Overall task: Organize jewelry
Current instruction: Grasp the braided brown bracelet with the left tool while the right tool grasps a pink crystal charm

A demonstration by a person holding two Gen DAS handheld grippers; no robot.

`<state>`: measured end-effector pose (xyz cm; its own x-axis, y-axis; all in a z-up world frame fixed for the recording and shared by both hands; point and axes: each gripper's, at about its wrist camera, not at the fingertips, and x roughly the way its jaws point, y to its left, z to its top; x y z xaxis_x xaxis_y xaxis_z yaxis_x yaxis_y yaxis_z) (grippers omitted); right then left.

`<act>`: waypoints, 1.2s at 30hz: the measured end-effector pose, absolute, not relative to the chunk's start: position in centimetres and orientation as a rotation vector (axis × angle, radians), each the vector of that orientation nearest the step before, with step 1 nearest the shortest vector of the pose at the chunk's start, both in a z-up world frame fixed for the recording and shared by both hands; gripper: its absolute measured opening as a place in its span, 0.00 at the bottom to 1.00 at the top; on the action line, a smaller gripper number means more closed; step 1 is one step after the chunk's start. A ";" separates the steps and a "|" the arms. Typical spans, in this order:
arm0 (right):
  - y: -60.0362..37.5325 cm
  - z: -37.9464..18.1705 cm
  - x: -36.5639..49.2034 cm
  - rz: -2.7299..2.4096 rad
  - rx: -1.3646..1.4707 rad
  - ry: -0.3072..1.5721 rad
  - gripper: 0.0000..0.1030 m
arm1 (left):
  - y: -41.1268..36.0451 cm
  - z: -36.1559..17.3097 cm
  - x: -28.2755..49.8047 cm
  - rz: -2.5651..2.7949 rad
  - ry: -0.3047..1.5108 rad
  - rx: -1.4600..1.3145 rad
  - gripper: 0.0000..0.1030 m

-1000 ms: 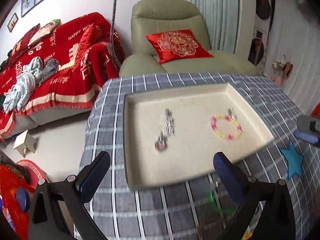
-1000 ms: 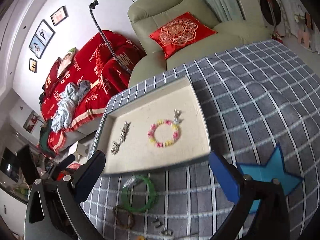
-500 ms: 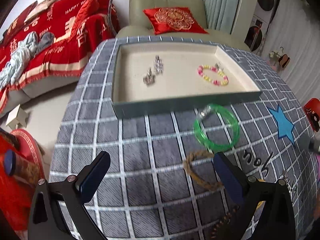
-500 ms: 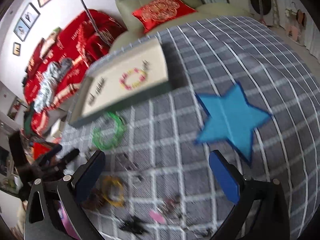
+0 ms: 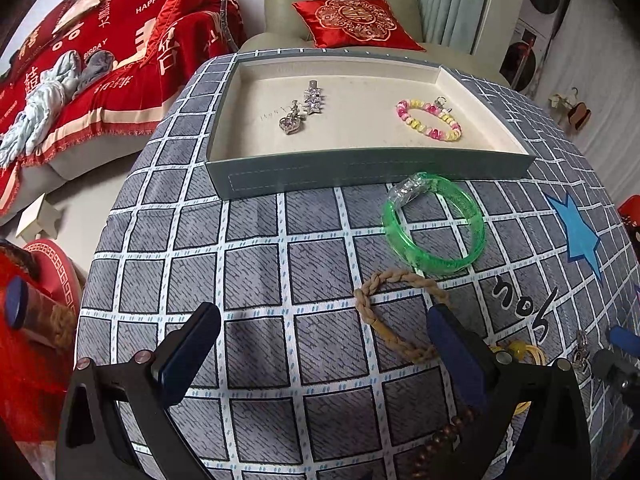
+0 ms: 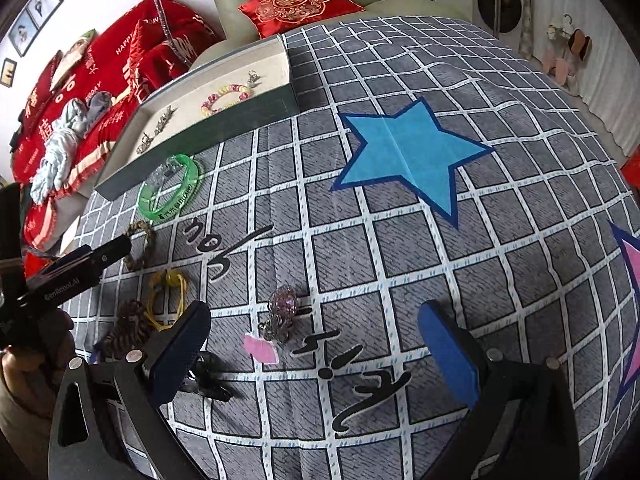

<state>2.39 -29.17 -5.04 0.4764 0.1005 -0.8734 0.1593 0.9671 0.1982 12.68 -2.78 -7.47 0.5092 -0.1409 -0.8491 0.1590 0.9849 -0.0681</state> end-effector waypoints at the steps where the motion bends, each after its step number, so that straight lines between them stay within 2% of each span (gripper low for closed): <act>1: -29.1 -5.1 2.3 -0.039 0.260 1.077 1.00 | -2.8 -7.5 12.6 -0.177 1.022 0.020 1.00; 5: -28.6 -5.2 2.2 -0.053 0.230 1.073 1.00 | -3.1 -7.8 12.7 -0.171 1.029 0.028 1.00; 9: -28.0 -5.4 2.1 -0.057 0.201 1.074 0.92 | -3.5 -8.1 12.6 -0.166 1.028 0.050 1.00; 13: -27.3 -5.5 2.1 -0.074 0.152 1.067 0.73 | -4.1 -8.1 12.4 -0.180 1.026 0.058 1.00; 15: -26.9 -5.5 2.1 -0.069 0.134 1.063 0.68 | -4.4 -8.0 12.3 -0.187 1.022 0.062 0.98; 18: -26.2 -5.5 2.2 -0.066 0.107 1.059 0.60 | -4.7 -7.8 12.0 -0.204 1.011 0.074 0.89; 20: -25.7 -5.5 2.2 -0.061 0.080 1.054 0.51 | -5.2 -7.4 11.7 -0.221 0.994 0.090 0.70; 21: -25.4 -5.5 2.3 -0.058 0.068 1.052 0.45 | -5.4 -7.3 11.6 -0.232 0.989 0.098 0.64; 22: -25.2 -5.5 2.3 -0.055 0.059 1.051 0.40 | -5.6 -7.2 11.5 -0.242 0.987 0.102 0.53; 23: -25.1 -5.4 2.2 -0.053 0.052 1.048 0.36 | -5.8 -7.1 11.4 -0.250 0.985 0.106 0.46; 24: -25.0 -5.4 2.2 -0.051 0.049 1.047 0.25 | -5.8 -7.1 11.4 -0.256 0.984 0.107 0.43; 25: -25.0 -5.4 2.1 -0.047 0.050 1.046 0.22 | -5.8 -7.0 11.4 -0.262 0.982 0.105 0.32; 26: -25.0 -5.4 2.1 -0.043 0.053 1.046 0.22 | -5.7 -7.0 11.4 -0.271 0.982 0.100 0.26; 28: -25.2 -5.3 2.0 -0.032 0.066 1.041 0.20 | -5.5 -6.9 11.4 -0.298 0.985 0.076 0.23; 29: -25.4 -5.3 2.0 -0.026 0.076 1.041 0.14 | -5.4 -6.8 11.4 -0.309 0.987 0.065 0.22; 36: -26.9 -4.7 1.8 0.020 0.179 1.016 0.14 | -4.8 -6.2 10.9 -0.342 0.972 0.027 0.22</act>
